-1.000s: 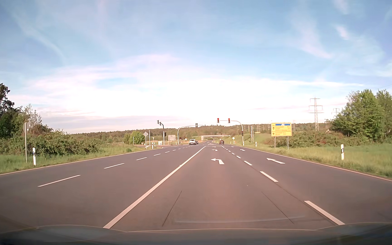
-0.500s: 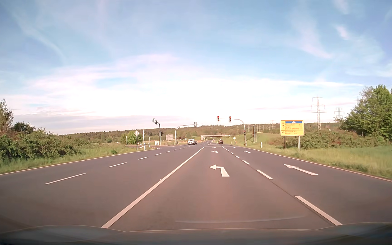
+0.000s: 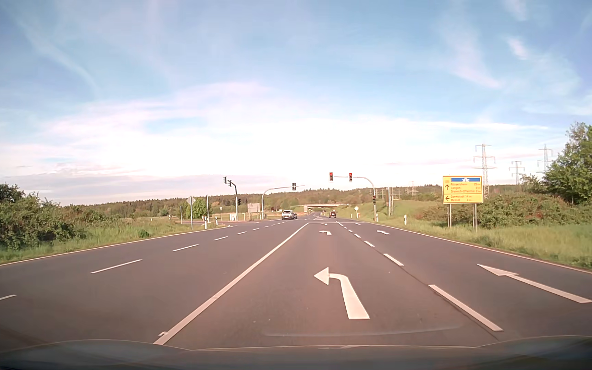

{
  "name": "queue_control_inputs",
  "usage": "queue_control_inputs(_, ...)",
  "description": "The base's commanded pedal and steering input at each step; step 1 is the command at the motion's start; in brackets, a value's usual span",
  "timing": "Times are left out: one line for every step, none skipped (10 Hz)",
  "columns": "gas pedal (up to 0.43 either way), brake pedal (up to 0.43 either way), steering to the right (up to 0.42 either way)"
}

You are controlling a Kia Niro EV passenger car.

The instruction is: Follow the waypoints while adhering to traffic rules and regulations

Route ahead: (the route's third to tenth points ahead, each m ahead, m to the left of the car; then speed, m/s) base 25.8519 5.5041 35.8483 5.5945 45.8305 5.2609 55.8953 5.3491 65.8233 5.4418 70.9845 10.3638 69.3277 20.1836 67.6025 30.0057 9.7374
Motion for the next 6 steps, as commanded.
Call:
queue_control_inputs(0.0,0.238,-0.005)
queue_control_inputs(0.0,0.238,-0.005)
queue_control_inputs(0.0,0.238,-0.005)
queue_control_inputs(0.0,0.238,-0.005)
queue_control_inputs(0.0,0.238,-0.005)
queue_control_inputs(0.0,0.232,-0.005)
